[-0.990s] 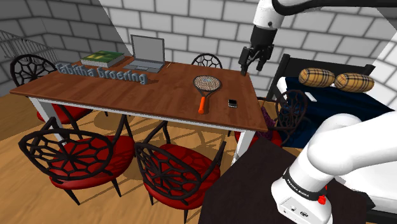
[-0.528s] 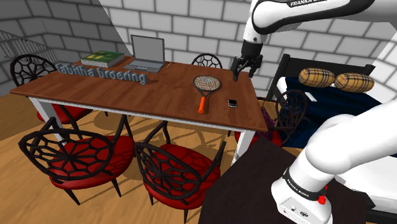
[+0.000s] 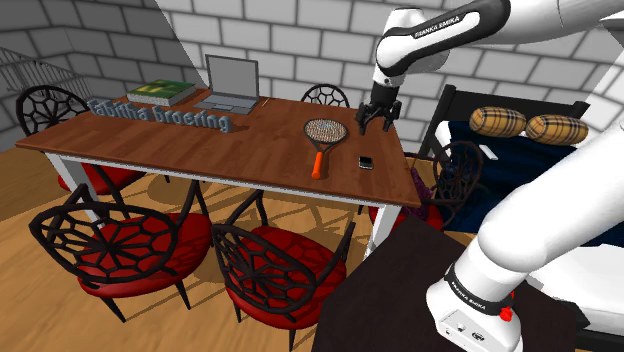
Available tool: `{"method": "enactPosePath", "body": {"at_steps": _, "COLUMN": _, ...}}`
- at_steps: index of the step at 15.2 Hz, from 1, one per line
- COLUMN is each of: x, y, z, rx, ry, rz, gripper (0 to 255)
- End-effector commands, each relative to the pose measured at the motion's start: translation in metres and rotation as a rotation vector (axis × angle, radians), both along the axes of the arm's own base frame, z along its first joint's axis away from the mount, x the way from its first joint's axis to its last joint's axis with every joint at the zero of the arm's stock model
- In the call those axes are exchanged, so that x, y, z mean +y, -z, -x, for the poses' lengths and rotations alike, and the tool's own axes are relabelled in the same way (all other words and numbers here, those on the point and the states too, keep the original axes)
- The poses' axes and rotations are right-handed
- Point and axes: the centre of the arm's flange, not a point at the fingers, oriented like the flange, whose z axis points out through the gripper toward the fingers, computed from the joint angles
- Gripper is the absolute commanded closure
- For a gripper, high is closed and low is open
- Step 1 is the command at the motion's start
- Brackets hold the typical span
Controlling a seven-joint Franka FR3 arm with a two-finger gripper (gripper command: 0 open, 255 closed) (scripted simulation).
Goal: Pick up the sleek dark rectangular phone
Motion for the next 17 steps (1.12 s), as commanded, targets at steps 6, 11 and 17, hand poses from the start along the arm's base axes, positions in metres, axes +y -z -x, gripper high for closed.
{"method": "enactPosePath", "body": {"at_steps": 6, "x": -0.060, "y": 0.061, "z": -0.040, "rx": 0.005, "ry": 0.093, "rz": -0.018, "gripper": 0}}
{"method": "enactPosePath", "body": {"at_steps": 11, "x": -0.105, "y": 0.105, "z": -0.065, "rx": 0.010, "ry": 0.160, "rz": -0.032, "gripper": 0}}
{"method": "enactPosePath", "body": {"at_steps": 17, "x": -0.159, "y": 0.159, "z": -0.091, "rx": 0.015, "ry": 0.239, "rz": -0.048, "gripper": 0}}
